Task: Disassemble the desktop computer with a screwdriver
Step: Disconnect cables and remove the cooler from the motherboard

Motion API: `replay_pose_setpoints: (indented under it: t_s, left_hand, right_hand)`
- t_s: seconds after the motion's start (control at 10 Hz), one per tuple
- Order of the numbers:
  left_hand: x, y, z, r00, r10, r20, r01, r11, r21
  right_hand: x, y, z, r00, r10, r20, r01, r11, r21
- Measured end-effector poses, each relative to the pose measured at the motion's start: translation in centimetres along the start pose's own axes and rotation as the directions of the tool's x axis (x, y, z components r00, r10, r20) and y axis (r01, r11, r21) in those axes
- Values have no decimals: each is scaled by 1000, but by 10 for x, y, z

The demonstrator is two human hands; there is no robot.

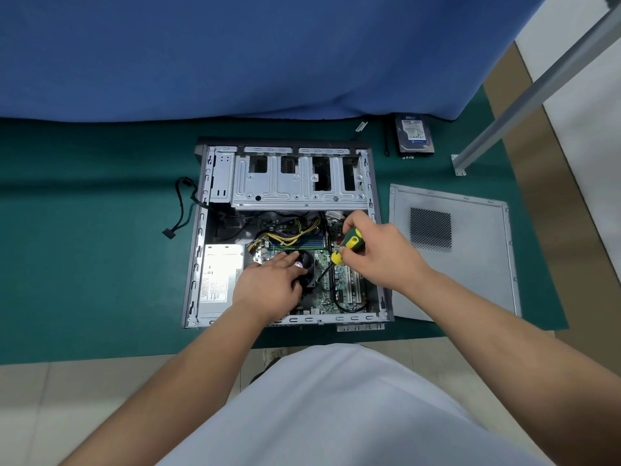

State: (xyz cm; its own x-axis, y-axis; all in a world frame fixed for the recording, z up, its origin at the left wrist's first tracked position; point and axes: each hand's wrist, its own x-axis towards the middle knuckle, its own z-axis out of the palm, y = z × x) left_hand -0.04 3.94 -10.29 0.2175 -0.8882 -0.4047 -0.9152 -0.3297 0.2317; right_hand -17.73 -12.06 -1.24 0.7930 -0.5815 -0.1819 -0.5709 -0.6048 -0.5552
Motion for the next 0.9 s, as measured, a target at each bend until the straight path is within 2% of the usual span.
replay_pose_setpoints:
  t_s: [0.2,0.3,0.4,0.5,0.6,0.7,0.8,0.9]
  left_hand:
    - [0,0,0,1000,-2,6,2,1000,-2]
    - [0,1,-1,1000,-4,6,4,1000,0]
    - [1,1,-1,1000,-8,10,8,1000,-3]
    - [0,1,-2,1000,-5,10,5,1000,-7]
    - [-1,0,-1,1000,15,-3,-15,1000,-2]
    - [-1,1,-2,1000,23,-18,-23,1000,-10]
    - [-4,-2,-6,995,78,-64,-81,996,-48]
    - [-9,-10,-14,981,128,-144,-138,988,-61]
  right_hand:
    - [0,-2,-3,999,-45,15,45,998,-39]
    - [1,-6,-5,988,-130,89,137,987,-83]
    - [7,-19,-15,925,-231,302,290,942,-168]
    - [11,-29,-19,896,-237,376,331,920,-209]
    - [13,-46,-12,959,-149,241,249,846,-471]
    - [13,-58,-6,994,-93,56,106,741,-663]
    - [13,-57,-3,960,-236,148,273,684,-676]
    - [12,-52,-13,847,-412,336,531,632,-565]
